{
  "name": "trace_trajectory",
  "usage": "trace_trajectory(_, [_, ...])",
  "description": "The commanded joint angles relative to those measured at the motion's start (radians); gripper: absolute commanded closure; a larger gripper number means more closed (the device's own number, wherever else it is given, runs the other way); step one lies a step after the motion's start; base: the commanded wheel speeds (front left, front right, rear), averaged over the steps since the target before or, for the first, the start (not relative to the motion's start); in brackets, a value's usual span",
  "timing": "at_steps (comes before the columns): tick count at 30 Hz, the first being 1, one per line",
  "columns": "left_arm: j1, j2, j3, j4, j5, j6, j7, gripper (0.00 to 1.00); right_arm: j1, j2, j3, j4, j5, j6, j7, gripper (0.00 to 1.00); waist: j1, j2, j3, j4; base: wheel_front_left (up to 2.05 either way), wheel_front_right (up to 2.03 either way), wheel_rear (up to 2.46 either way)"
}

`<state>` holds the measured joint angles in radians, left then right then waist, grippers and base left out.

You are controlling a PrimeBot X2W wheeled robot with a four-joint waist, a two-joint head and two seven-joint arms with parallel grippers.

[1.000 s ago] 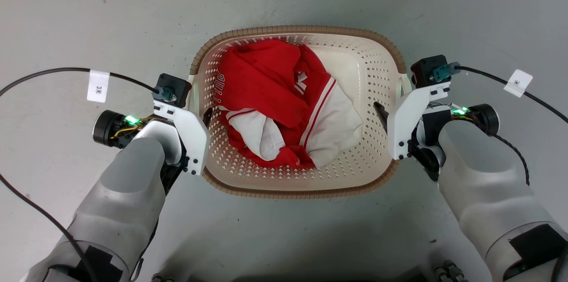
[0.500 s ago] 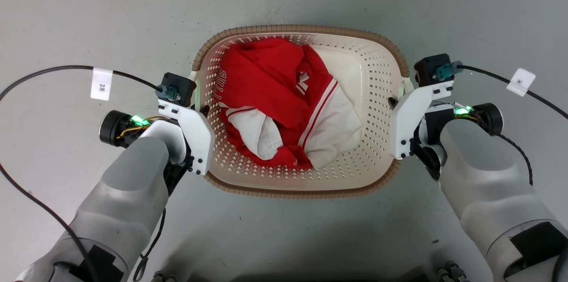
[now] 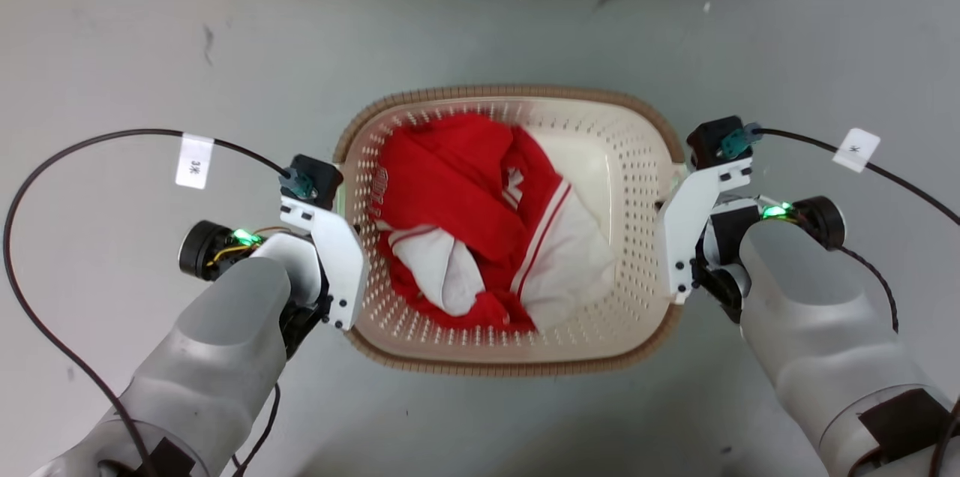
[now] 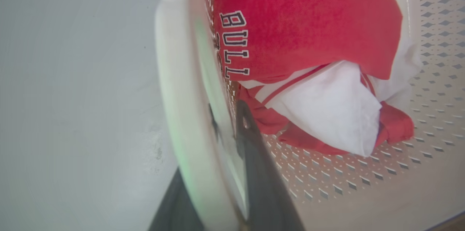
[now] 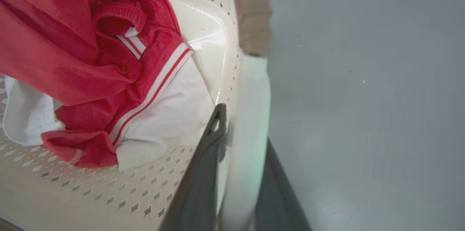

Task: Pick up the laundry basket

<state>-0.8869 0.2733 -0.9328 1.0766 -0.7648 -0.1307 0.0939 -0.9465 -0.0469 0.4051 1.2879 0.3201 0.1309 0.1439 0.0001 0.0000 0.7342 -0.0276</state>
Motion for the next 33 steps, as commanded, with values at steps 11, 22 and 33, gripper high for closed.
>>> trace_trajectory(11, [0.085,0.084,-0.191,-0.140,-0.182,0.001,0.216,1.00,0.095,-0.009,0.008,0.003,-0.032,0.000,0.336,1.00,-0.0001,0.0000,-0.423,0.017,0.00,0.00,0.00])
trace_trajectory(22, [0.108,0.164,-0.307,-0.250,-0.342,-0.001,0.442,1.00,0.137,-0.014,0.044,-0.018,0.035,-0.001,0.496,1.00,-0.0001,0.0000,-0.648,0.020,0.00,0.00,0.00])
trace_trajectory(33, [0.148,0.204,-0.345,-0.309,-0.404,-0.001,0.591,1.00,0.198,-0.013,0.102,-0.072,0.150,-0.001,0.643,1.00,-0.0001,0.0000,-0.764,0.014,0.00,0.00,0.00])
